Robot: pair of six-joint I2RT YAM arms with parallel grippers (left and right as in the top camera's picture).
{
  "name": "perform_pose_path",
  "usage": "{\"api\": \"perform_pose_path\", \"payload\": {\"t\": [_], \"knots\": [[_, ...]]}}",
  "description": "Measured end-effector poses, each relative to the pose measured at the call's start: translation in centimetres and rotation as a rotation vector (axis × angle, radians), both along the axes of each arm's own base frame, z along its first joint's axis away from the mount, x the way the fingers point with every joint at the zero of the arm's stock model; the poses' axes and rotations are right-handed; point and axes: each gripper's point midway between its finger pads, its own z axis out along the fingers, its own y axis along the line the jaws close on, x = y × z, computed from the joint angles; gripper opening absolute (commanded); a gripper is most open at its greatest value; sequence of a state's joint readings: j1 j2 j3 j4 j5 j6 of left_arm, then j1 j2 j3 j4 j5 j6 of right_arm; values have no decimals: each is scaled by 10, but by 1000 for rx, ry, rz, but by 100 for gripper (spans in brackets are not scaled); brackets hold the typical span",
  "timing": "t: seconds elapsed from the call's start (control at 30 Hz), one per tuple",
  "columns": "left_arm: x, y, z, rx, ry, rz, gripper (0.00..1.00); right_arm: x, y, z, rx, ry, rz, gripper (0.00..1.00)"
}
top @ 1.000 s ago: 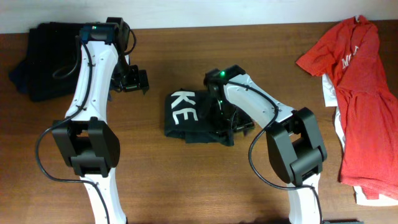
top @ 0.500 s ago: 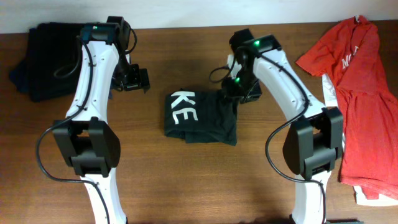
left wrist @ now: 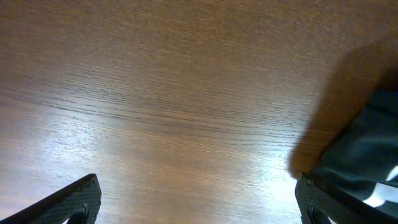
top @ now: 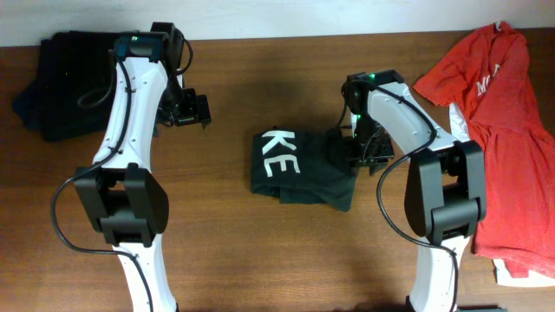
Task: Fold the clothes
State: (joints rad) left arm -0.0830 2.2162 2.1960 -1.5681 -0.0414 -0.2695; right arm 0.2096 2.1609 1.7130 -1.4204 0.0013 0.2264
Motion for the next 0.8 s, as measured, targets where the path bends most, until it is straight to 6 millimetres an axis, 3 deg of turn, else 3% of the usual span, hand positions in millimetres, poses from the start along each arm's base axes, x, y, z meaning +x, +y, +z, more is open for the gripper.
{"api": "perform_pose_path", "payload": {"t": [0.07,0.1,0.13,0.17,0.2,0.23,0.37,0.4,0.5,0.57,0.67,0.8], "knots": [[3,-16,0,-78,-10,-34,90,-1,-10,2,-45,3,-37,56],[7,-28,0,-119,-31,-68,73,5,-14,5,-51,-16,-53,61],[10,-49,1,-161,-47,-128,46,16,-21,12,-49,-53,-89,53],[8,-61,1,-175,-49,-158,31,23,-24,15,-34,-75,-100,44],[4,-82,2,-192,-45,-212,2,43,-20,18,49,-146,-107,20],[-1,-101,2,-204,-40,-258,1,55,-16,21,131,-186,-97,6],[-22,-158,-11,-261,-11,-365,0,62,11,29,357,-206,-49,4],[-26,-177,-26,-300,-7,-394,1,63,19,29,378,-211,-30,4],[-40,-203,-68,-373,17,-430,1,63,42,18,429,-228,14,4],[-51,-209,-94,-398,41,-436,0,58,57,2,475,-223,32,4],[-64,-204,-122,-427,77,-392,0,48,70,-23,540,-223,25,4],[-83,-184,-129,-413,126,-269,0,41,67,-31,536,-223,-44,4]]}}
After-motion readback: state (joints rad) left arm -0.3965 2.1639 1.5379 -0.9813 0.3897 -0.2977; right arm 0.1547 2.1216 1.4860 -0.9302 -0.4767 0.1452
